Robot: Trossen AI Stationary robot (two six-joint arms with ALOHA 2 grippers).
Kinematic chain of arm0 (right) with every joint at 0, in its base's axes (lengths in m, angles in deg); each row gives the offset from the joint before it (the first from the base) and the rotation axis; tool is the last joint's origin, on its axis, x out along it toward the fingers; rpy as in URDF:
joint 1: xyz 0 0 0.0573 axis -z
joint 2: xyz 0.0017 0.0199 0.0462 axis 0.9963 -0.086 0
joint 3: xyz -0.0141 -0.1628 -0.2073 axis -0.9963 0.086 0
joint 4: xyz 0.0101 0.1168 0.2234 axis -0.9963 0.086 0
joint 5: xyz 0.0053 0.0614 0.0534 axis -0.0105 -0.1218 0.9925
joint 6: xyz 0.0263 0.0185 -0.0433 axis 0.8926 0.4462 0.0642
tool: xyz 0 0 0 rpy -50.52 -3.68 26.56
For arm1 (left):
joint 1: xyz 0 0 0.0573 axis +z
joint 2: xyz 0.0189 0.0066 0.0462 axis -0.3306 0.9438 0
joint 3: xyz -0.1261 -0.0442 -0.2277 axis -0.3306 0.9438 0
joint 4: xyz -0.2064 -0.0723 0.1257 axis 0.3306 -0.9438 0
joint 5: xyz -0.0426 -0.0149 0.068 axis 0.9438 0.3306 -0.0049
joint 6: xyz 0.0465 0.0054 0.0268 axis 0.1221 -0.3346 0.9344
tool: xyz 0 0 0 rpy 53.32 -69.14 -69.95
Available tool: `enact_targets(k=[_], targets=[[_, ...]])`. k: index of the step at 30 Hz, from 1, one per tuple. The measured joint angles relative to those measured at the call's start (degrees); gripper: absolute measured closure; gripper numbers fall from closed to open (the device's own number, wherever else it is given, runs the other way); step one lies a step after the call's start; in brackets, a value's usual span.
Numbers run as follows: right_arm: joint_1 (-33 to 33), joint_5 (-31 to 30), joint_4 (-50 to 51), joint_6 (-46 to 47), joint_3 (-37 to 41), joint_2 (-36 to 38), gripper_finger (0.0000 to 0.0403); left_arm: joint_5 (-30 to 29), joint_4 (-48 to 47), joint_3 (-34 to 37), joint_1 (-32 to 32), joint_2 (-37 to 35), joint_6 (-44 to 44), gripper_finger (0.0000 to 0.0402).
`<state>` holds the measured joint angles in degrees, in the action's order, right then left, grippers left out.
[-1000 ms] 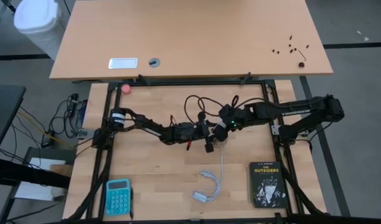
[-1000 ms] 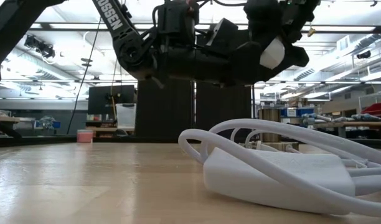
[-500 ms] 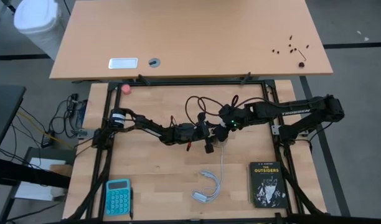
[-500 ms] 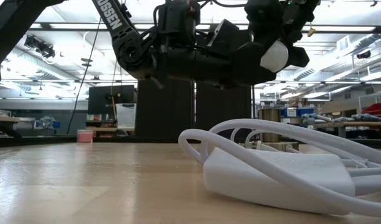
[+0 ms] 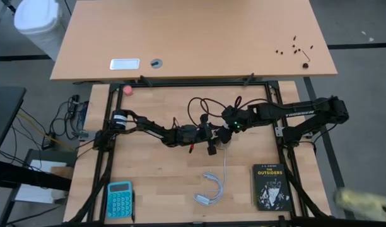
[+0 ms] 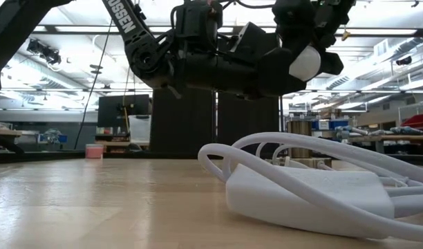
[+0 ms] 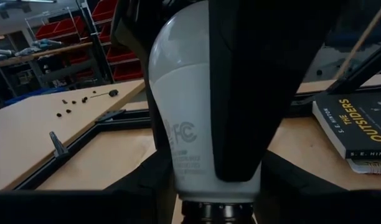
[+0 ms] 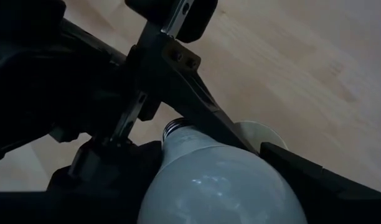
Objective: Screw lightbulb
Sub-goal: Insert the white lightbulb into the silver lamp
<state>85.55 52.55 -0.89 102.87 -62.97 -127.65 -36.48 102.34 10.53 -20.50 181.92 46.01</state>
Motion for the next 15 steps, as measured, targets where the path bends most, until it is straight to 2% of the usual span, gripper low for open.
enact_targets(k=[8,15], targets=[[0.56,1.27,0.39,-0.41,0.00,0.00,0.0137,-0.14,-0.45,0.00,0.02,0.00,0.04,0.0232],[1.08,2.38,1.02,-1.12,0.02,0.00,0.0137,0.09,-1.95,0.00,0.07,-0.06,0.02,0.0202]])
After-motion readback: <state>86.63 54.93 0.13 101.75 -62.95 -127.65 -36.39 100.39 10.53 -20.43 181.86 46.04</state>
